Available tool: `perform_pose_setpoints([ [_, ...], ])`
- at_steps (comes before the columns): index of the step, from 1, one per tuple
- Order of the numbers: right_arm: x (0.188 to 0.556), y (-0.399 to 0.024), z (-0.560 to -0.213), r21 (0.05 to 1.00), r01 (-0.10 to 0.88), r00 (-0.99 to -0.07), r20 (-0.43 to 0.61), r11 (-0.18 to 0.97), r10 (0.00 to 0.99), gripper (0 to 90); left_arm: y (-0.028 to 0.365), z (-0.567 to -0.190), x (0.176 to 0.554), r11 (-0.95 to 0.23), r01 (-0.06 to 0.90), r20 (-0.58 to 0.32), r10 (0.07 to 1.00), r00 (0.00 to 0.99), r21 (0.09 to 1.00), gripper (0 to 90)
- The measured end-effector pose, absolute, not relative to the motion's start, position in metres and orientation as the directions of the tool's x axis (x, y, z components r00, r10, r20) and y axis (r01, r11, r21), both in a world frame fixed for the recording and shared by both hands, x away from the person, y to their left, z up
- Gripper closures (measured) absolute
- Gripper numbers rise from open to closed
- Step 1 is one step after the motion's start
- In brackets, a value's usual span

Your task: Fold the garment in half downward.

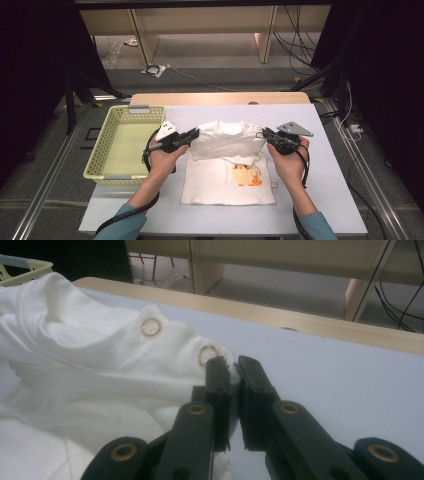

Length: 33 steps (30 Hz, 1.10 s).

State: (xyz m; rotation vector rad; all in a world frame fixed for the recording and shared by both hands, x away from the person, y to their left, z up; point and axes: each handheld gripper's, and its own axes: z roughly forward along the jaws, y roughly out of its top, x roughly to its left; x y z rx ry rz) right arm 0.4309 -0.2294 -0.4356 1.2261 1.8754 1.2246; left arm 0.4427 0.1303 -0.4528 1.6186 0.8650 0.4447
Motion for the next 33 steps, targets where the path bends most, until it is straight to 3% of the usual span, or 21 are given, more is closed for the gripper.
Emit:
perform_pose_setpoints([
  [33,0.418,-0.23,-0.441,0.898,0.391,-0.424,-0.017,0.2,0.905,84.8,0.129,-0.461,0.427,-0.089,0.264,-0.117,0.732,0.671,0.96,85.5],
])
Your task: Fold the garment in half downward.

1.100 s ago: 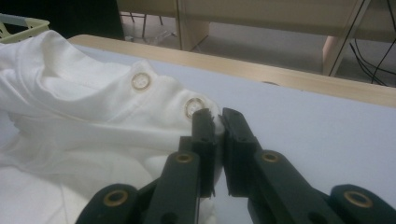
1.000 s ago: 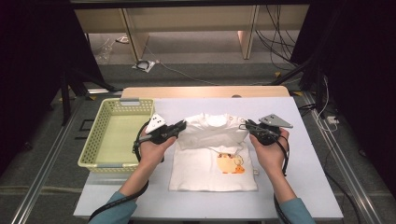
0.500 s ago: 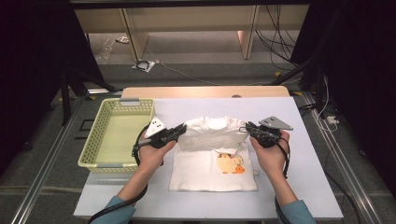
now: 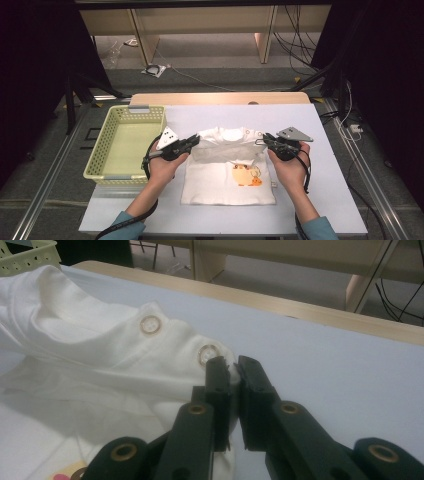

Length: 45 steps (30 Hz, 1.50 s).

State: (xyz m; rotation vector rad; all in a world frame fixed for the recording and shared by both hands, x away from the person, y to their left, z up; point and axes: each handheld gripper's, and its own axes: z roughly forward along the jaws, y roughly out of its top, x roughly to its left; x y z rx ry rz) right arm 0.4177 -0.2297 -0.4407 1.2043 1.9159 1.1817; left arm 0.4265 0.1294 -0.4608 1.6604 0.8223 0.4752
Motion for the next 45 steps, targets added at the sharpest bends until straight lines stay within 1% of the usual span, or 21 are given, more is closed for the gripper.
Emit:
perform_pose_setpoints([
  [17,0.406,-0.23,-0.442,0.89,0.396,-0.448,-0.028,0.227,0.894,84.8,0.132,-0.462,0.421,-0.113,0.275,-0.11,0.725,0.68,0.955,85.4],
  [23,0.402,-0.229,-0.441,0.888,0.389,-0.461,-0.043,0.245,0.887,84.7,0.133,-0.463,0.419,-0.105,0.291,-0.129,0.721,0.681,0.951,85.4],
  [45,0.392,-0.229,-0.445,0.875,0.397,-0.483,-0.059,0.278,0.874,84.8,0.132,-0.466,0.411,-0.15,0.304,-0.108,0.717,0.689,0.941,85.4],
])
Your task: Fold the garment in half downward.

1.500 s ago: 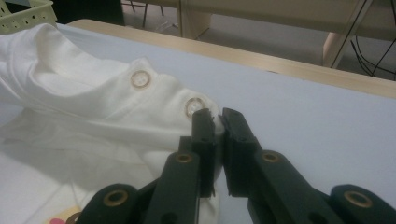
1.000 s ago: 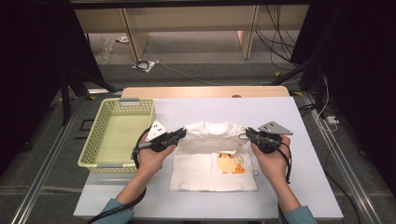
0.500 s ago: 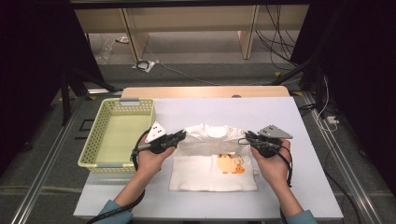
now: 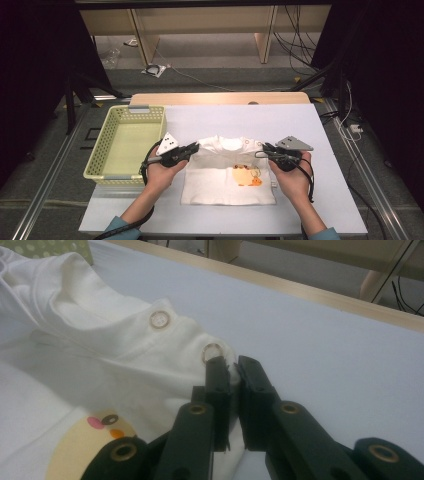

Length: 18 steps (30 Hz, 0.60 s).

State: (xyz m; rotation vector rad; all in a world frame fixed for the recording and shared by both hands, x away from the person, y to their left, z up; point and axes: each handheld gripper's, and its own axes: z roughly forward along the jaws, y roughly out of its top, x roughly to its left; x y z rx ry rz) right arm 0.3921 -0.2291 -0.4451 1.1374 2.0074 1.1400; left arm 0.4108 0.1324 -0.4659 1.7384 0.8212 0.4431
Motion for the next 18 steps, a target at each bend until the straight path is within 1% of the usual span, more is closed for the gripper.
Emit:
perform_pose_setpoints([
  [18,0.3835,-0.2271,-0.4456,0.863,0.395,-0.503,-0.084,0.315,0.86,84.8,0.1335,-0.4664,0.405,-0.167,0.303,-0.099,0.71,0.697,0.938,85.4],
])
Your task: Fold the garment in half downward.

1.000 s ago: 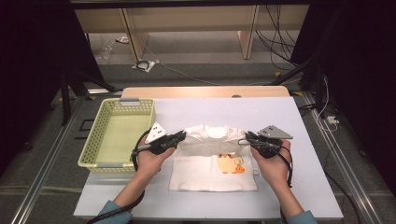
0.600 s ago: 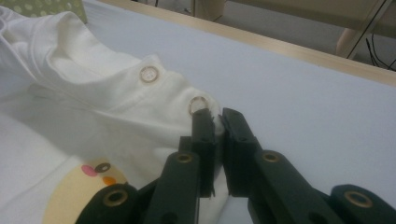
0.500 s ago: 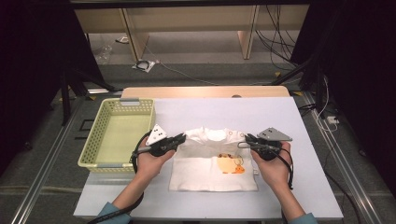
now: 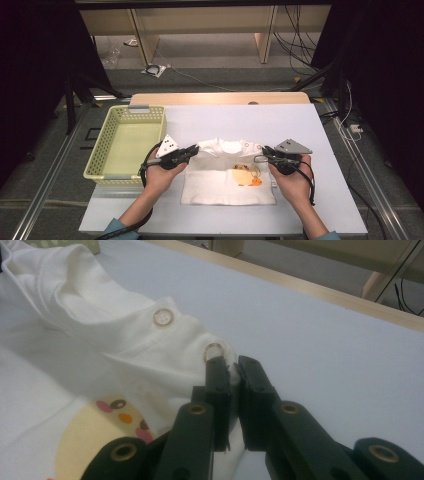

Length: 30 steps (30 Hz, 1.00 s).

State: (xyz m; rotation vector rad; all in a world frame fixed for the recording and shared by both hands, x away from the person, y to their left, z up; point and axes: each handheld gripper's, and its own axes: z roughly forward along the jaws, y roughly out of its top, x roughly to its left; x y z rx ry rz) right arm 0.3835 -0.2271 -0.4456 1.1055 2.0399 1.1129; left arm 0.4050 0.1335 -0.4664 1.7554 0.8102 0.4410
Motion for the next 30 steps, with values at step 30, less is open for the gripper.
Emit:
perform_pose_setpoints([
  [30,0.3743,-0.2272,-0.4469,0.851,0.391,-0.523,-0.109,0.351,0.846,84.8,0.1329,-0.4659,0.3956,-0.202,0.308,-0.081,0.704,0.706,0.93,85.4],
])
